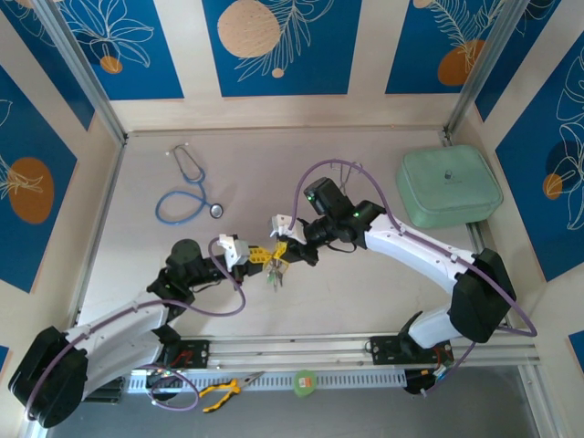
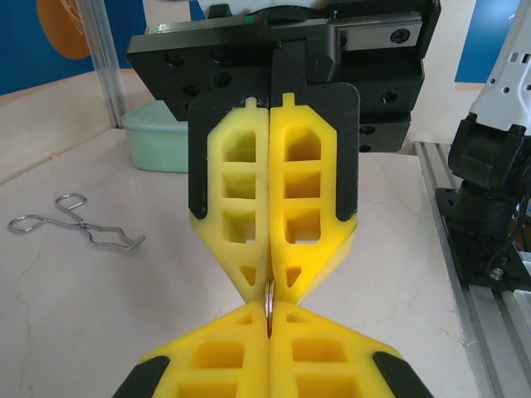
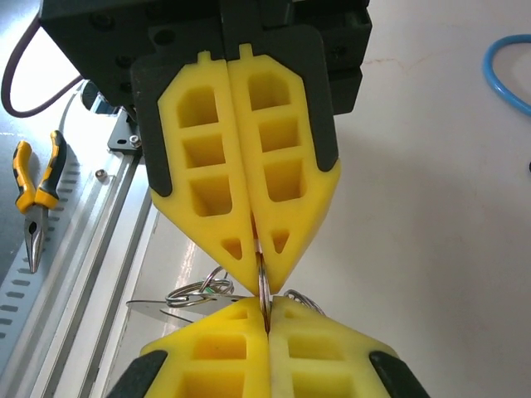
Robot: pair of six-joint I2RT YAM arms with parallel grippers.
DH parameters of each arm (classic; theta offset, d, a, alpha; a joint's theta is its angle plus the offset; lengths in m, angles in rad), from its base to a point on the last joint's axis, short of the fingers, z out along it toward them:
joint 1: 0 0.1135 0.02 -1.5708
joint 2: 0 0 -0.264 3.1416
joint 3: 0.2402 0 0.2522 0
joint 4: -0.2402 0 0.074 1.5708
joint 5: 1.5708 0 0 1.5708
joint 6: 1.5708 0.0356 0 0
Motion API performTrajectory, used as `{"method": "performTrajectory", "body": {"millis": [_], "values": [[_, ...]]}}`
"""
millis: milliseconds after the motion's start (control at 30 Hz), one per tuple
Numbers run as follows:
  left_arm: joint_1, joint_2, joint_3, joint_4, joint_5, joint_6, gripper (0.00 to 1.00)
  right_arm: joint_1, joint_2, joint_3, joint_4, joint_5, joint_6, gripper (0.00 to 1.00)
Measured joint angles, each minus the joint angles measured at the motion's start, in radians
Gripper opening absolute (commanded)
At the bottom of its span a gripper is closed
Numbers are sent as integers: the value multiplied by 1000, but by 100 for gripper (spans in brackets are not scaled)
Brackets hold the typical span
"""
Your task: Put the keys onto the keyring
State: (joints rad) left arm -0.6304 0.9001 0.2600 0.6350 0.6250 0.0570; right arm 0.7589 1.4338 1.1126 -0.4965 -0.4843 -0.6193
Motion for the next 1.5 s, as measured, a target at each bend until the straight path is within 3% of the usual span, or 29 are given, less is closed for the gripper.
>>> {"method": "performTrajectory", "body": {"millis": [67,367,600,667,833,1033,1233,1500], "values": [[0,-14,0,-24,-6,9,25,6,3,8,-19,10,-11,0],[0,-54,93,-257,-26,111,24,69,45,124,-193,165,-135,0],[0,-45,108,-328,-25,154,27,100,68,194,-256,224,-174,0],[0,-45,108,-335,-24,155,23,108,84,212,-269,239,-178,0],[-1,-45,108,-348,-17,155,1,111,96,221,-274,248,-180,0],[-1,-46,108,-336,-10,159,0,68,70,170,-212,176,-131,23],[-2,-40,58,-211,-5,106,0,-11,-16,62,-117,43,-65,25],[-1,-13,2,-50,-5,8,0,-17,-19,23,-60,-35,-21,25]]}}
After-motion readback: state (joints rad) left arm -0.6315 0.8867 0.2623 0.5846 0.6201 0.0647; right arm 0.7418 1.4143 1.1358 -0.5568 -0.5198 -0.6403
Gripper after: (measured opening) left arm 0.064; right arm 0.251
